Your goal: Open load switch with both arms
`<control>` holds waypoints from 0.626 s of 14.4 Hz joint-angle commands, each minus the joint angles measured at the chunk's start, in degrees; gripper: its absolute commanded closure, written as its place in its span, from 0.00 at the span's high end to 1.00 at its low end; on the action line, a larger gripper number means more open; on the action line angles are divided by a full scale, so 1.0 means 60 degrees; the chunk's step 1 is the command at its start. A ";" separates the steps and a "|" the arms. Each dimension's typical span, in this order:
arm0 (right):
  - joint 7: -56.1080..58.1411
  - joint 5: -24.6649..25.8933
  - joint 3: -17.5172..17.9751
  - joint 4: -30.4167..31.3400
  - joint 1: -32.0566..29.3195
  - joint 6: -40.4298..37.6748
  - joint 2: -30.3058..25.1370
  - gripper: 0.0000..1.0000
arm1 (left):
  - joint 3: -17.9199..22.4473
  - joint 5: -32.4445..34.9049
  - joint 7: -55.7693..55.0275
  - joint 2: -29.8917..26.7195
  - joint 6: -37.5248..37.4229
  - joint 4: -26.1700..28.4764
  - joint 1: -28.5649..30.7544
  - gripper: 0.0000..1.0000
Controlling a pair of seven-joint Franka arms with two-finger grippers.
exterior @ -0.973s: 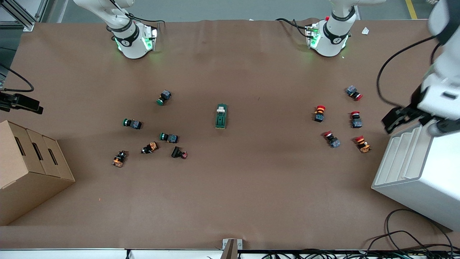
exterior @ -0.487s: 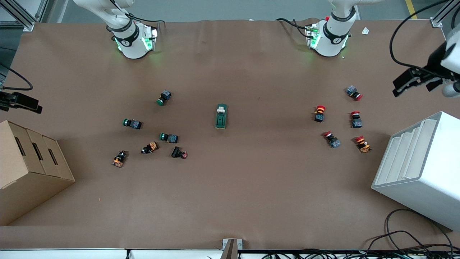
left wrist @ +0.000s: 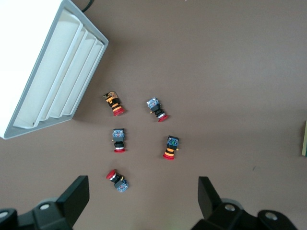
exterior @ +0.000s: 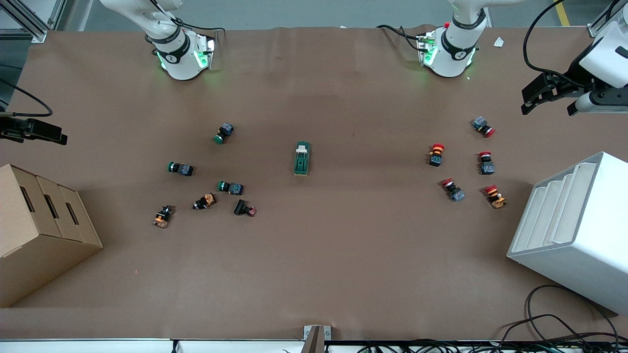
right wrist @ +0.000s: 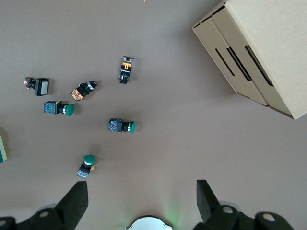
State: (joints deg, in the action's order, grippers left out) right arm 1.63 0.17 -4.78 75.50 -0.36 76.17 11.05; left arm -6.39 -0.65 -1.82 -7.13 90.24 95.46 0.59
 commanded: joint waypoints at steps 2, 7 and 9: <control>-0.0125 -0.0190 0.0034 0.0116 -0.0101 -0.0053 -0.0346 1.00 | 0.0054 -0.0140 0.0362 -0.0188 -0.0011 0.0159 0.0063 1.00; -0.0477 -0.0190 0.0049 0.1403 -0.0101 0.0355 -0.1428 1.00 | 0.0069 -0.0082 0.0362 0.0061 -0.0128 -0.0163 0.0063 1.00; -0.0477 -0.0190 0.0049 0.2046 -0.0101 0.0561 -0.2072 1.00 | 0.0069 -0.0067 0.0333 0.0090 -0.0128 -0.0237 0.0063 1.00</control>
State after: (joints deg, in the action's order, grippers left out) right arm 0.04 0.06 -4.86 80.38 -0.49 76.91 5.06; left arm -5.96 -0.65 -1.01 -7.01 90.14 95.36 0.67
